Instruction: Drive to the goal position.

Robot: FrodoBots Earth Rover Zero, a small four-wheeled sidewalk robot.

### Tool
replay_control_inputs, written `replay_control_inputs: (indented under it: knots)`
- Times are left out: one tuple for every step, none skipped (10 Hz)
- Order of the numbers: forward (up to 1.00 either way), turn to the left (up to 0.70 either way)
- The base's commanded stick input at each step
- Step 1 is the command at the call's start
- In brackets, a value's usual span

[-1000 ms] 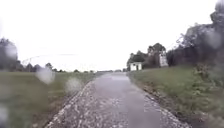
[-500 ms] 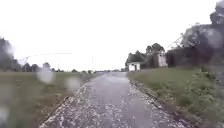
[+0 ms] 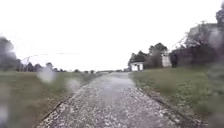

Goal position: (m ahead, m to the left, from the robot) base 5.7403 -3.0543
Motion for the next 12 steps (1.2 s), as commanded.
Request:
replay_control_inputs:
  knots:
    - [0.7,0.0]
    - [0.7,0.0]
    - [0.7,0.0]
    - [0.7,0.0]
    - [0.7,0.0]
    - [0.7,0.0]
    - [0.7,0.0]
    - [0.7,0.0]
    - [0.7,0.0]
    - [0.7,0.0]
    - [0.7,0.0]
    - [0.7,0.0]
